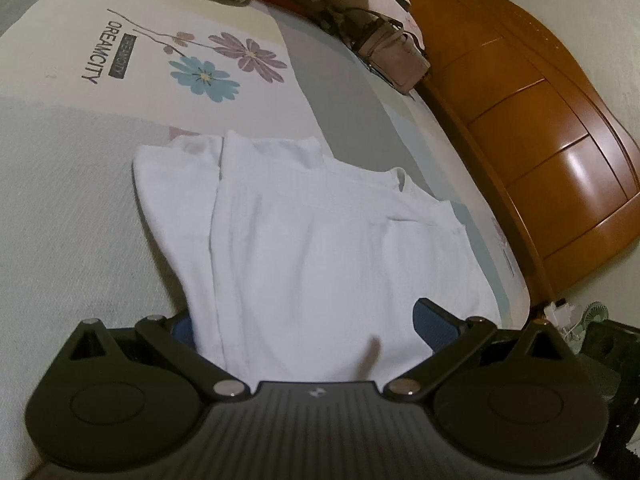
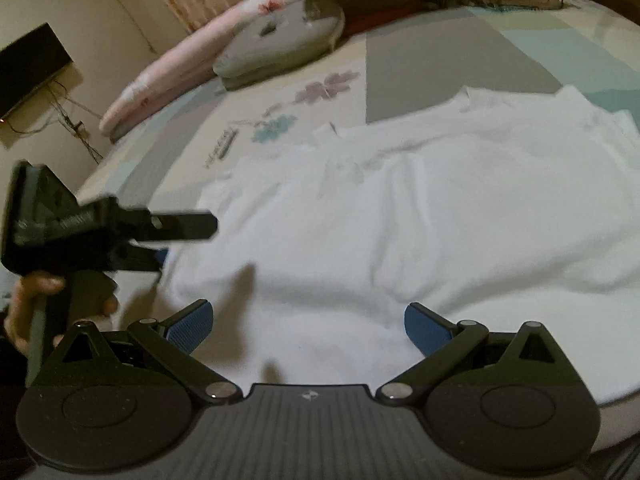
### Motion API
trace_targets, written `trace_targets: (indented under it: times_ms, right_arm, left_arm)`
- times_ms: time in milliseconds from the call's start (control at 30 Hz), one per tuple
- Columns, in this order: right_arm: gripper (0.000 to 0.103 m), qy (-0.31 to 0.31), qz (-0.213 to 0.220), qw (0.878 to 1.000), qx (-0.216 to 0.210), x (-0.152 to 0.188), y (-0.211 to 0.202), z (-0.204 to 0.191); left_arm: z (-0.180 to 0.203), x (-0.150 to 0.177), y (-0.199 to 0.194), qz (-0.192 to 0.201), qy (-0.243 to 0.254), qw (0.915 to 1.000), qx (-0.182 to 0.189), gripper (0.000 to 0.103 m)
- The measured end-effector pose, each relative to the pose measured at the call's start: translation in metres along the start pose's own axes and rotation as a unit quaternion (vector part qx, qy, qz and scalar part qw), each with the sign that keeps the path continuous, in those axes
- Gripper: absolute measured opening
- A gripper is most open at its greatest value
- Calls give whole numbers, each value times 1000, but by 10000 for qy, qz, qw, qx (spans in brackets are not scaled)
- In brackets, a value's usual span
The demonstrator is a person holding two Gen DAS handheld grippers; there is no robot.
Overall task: Fold clothes
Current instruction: 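Close the left tool on the white shirt's side edge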
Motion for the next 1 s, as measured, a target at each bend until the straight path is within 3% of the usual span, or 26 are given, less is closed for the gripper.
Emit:
trace_targets:
  times_ms: [100, 267, 533, 667, 767, 1000]
  right_arm:
    - [103, -115, 318, 9994, 120, -12, -6, 1]
    - [103, 197, 156, 9996, 141, -19, 6, 16]
    - [103, 41, 277, 9996, 67, -10, 8, 20]
    - [103, 47, 290, 9996, -61, -9, 6, 24]
    - [103, 34, 312, 9995, -87, -8, 6, 24]
    - [103, 144, 376, 9989, -252, -6, 3, 29]
  left_arm:
    - [1, -4, 3, -1, 30, 10000, -51, 102]
    - [1, -13, 7, -111, 161, 9998, -77, 102]
    - [-9, -23, 7, -111, -424, 9979, 472, 102]
    - [-8, -6, 5, -529, -58, 9953, 803, 102]
    - [-23, -11, 3, -525, -301, 9911, 1184, 102]
    - [-16, -35, 14, -260, -420, 9950, 867, 100]
Point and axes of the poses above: each gripper's, at about its wrist camera, not at the fingertips, and y roughly the way its jaws point, z to its right, x to its underside, the point moved 3 cm from there along y, roughly the way its jaws point, and after that the axes turned 15 degrees about -z, right-handed, at the moved point
